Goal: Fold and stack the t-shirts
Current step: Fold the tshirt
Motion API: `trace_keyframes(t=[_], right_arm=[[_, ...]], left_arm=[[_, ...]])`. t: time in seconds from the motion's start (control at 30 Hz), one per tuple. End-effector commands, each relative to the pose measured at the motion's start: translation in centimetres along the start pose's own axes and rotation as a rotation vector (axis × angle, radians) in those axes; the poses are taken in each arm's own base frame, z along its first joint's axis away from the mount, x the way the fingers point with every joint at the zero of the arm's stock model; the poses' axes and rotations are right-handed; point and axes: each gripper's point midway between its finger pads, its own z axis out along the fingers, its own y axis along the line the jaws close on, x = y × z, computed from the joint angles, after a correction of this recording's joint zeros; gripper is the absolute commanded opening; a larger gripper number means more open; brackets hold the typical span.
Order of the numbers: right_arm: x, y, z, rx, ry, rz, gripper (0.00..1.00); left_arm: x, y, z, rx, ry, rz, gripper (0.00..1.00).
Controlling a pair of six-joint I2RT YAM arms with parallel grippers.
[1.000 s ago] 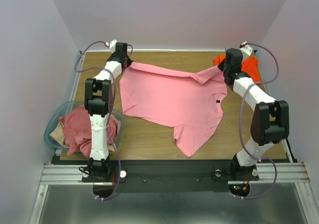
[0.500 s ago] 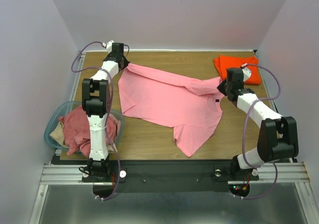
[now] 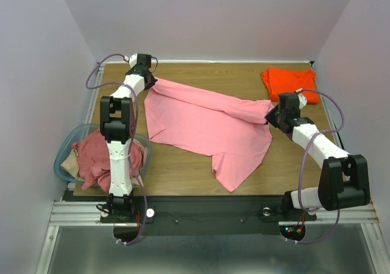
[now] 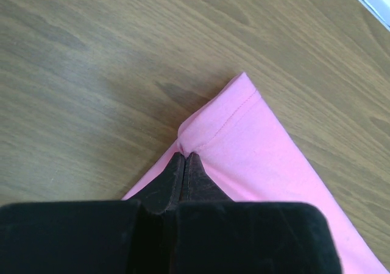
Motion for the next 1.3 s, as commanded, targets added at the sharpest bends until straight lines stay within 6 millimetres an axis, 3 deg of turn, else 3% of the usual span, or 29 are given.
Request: trace_keyframes(t=[0.0,0.03,0.07,0.1,0.2,0.27,0.37,0.4,0.43,0.5,0.6,0.63,0.73,0.83,0.87,0.93,0.97,1.0,1.07,1.1,1.17,1.2,1.27], right_arm=[[1.9,-0.7,-0.1,-0.001,0.062,0.013,0.00],[2.2,-0.8,0.0,-0.001,0.070,0.011,0.00],[2.5,-1.0,0.0,0.003,0.079,0.006,0.00],[2.8,-1.3,0.0,0.006,0.091,-0.002,0.00],[3.4,-0.8,-0.5,-0.035,0.125,-0.026,0.21],[3.0,-0.2,-1.1,-0.060,0.121,-0.037,0.44],[2.1,0.8,-1.5,-0.092,0.109,-0.056,0.74],[1.8,1.1,-1.6,-0.102,0.106,-0.059,0.79],[1.0,1.8,-1.6,-0.112,0.086,-0.057,0.91],[0.4,2.3,-0.8,-0.101,0.083,-0.064,1.00],[-0.8,4.4,0.5,-0.130,0.087,-0.087,1.00],[0.2,4.3,2.2,-0.109,0.127,-0.099,1.00],[0.6,5.5,5.6,-0.109,0.172,-0.135,1.00],[0.1,7.5,7.8,-0.156,0.186,-0.191,1.00],[1.3,7.0,9.5,-0.140,0.222,-0.210,1.00],[1.5,6.8,11.1,-0.124,0.226,-0.232,1.00],[1.1,7.7,11.6,-0.143,0.221,-0.236,1.00],[2.2,7.2,12.7,-0.137,0.254,-0.259,1.00],[2.7,7.1,14.2,-0.131,0.266,-0.274,1.00],[2.7,6.8,14.6,-0.113,0.260,-0.280,1.00],[2.3,5.7,15.5,-0.053,0.237,-0.294,1.00],[2.5,5.0,15.7,-0.025,0.241,-0.305,1.00],[2.1,4.0,15.9,0.021,0.226,-0.334,1.00]], left_arm=[[-4.0,-0.2,-2.6,-0.017,-0.081,-0.032,0.01],[-3.9,0.0,-2.7,-0.027,-0.076,-0.035,0.11],[-4.0,-0.1,-2.8,-0.028,-0.077,-0.034,0.32],[-4.1,0.0,-3.0,-0.031,-0.079,-0.037,0.40],[-4.6,-0.5,-4.1,-0.011,-0.087,-0.053,0.70],[-5.7,-1.5,-5.3,0.039,-0.115,-0.060,0.77],[-6.5,-3.4,-7.0,0.106,-0.133,-0.056,0.79],[-6.9,-4.0,-7.4,0.122,-0.145,-0.056,0.80],[-6.9,-4.7,-7.7,0.138,-0.150,-0.047,0.81],[-7.6,-6.3,-8.3,0.183,-0.165,-0.035,0.82],[-7.2,-8.4,-8.0,0.231,-0.159,-0.014,0.85],[-6.0,-9.1,-7.0,0.248,-0.132,-0.003,0.85],[-4.8,-10.5,-5.9,0.293,-0.089,0.003,0.85],[-1.2,-10.7,-3.9,0.315,-0.001,-0.002,0.85],[-0.7,-10.7,-3.4,0.315,0.002,-0.010,0.85],[1.6,-10.1,-2.6,0.298,0.038,-0.001,0.85],[2.0,-10.1,-2.5,0.300,0.040,-0.002,0.85],[3.0,-9.5,-2.2,0.286,0.060,0.000,0.85],[3.6,-9.1,-2.5,0.279,0.071,-0.004,0.85],[4.7,-8.3,-2.3,0.259,0.092,-0.008,0.85],[5.0,-8.1,-2.9,0.262,0.087,-0.013,0.85],[6.4,-7.2,-2.7,0.243,0.111,-0.014,0.85],[7.1,-7.3,-3.3,0.252,0.116,-0.007,0.85]])
